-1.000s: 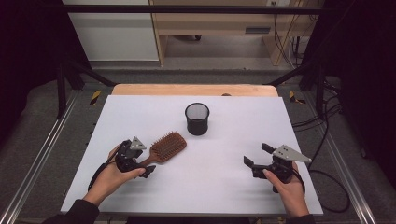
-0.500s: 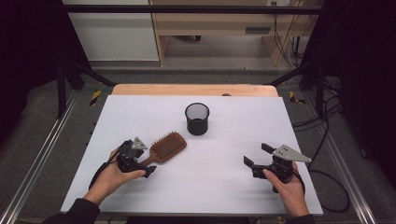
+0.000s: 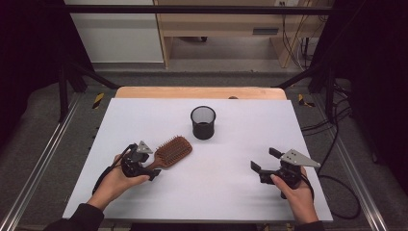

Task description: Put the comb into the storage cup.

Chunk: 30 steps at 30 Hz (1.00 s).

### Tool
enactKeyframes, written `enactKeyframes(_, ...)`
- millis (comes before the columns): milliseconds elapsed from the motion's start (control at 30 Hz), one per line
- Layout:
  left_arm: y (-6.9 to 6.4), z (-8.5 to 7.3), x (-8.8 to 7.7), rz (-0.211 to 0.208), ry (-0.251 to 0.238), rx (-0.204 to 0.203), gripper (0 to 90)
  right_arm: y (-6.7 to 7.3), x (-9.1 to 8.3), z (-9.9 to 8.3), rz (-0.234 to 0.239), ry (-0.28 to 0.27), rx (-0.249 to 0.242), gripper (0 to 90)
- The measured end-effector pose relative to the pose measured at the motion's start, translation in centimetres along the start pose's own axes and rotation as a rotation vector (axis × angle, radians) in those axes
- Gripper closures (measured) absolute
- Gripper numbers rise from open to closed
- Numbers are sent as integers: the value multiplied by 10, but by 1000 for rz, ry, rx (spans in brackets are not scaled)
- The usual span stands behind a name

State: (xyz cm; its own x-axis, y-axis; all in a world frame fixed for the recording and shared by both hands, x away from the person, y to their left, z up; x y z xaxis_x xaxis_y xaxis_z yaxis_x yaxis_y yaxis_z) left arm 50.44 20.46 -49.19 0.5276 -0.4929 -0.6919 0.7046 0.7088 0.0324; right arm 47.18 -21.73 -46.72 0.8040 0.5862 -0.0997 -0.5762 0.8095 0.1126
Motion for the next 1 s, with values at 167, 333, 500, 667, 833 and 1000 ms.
enactKeyframes(167,2,0,6,-14,23,8,411,0,0,0,0,2,3,82)
enactKeyframes(333,2,0,8,-22,52,13,484,0,0,0,1,2,3,82)
enactKeyframes(500,4,0,7,-28,78,17,545,0,0,0,2,2,2,82)
enactKeyframes(667,5,-1,8,-35,99,25,589,0,0,0,2,2,1,82)
enactKeyframes(833,4,0,8,-42,103,30,637,0,0,0,2,2,2,83)
enactKeyframes(1000,2,1,8,-52,123,40,682,0,0,0,3,3,4,83)
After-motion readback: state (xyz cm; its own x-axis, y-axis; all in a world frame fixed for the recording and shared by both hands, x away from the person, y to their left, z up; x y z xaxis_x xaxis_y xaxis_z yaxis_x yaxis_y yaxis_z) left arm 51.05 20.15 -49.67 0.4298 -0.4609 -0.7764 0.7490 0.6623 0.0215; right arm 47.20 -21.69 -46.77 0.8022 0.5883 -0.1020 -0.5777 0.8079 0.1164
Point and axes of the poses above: each handheld gripper's, and its own axes: x roughly forward along the jaws, z roughly out of its top, y roughly to its left, the point moved 5 cm from there along x, roughly forward along the jaws, and after that the axes turned 13 degrees about -y, right-handed, at the moved point
